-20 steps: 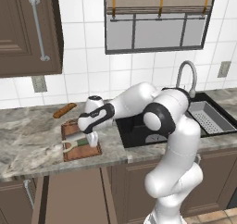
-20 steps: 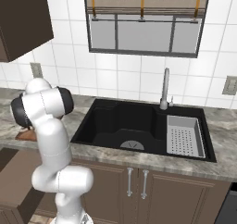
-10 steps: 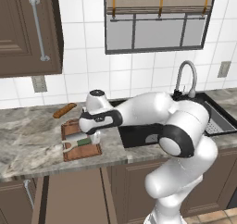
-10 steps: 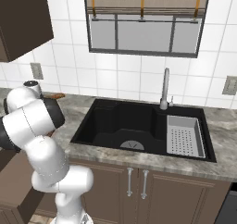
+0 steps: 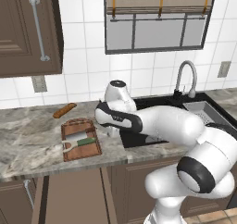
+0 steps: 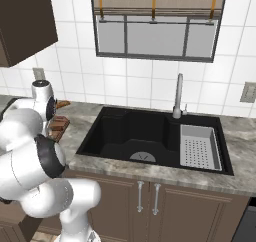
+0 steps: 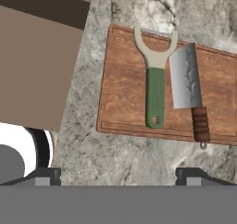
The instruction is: Open the drawer on the left and place the cutting tools on the cutting board.
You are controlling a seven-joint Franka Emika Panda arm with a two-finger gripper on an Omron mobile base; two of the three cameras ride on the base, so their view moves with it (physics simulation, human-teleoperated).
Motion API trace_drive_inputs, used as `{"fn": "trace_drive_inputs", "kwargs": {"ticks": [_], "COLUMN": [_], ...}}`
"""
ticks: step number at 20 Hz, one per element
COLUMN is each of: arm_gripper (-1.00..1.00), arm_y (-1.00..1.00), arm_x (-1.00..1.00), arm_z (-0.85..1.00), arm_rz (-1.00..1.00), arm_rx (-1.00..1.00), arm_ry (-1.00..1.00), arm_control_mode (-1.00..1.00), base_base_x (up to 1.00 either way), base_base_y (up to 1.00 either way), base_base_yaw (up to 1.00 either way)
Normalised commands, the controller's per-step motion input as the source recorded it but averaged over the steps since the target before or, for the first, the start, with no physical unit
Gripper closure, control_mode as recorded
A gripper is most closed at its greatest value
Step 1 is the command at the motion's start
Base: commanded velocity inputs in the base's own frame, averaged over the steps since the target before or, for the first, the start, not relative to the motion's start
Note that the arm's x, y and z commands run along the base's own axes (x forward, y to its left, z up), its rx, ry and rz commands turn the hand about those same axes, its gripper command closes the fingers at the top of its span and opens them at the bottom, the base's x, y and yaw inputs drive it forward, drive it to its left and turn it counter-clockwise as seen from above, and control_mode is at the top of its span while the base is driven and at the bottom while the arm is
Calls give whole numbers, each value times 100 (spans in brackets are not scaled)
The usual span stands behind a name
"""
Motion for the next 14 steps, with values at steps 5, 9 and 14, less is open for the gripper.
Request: {"fn": "trace_drive_inputs", "kwargs": {"ticks": [5,9,14], "arm_gripper": [-100,-100,-100], "arm_y": [-66,-48,-51], "arm_x": [-39,-51,-42], "arm_z": [38,40,37], "arm_rz": [0,-2,-2], "arm_rx": [0,0,0], "arm_ry": [-7,-12,-11], "arm_control_mode": [-100,-100,-100], "base_base_x": [0,0,0], "base_base_y": [0,0,0], "base_base_yaw": [0,0,0]}}
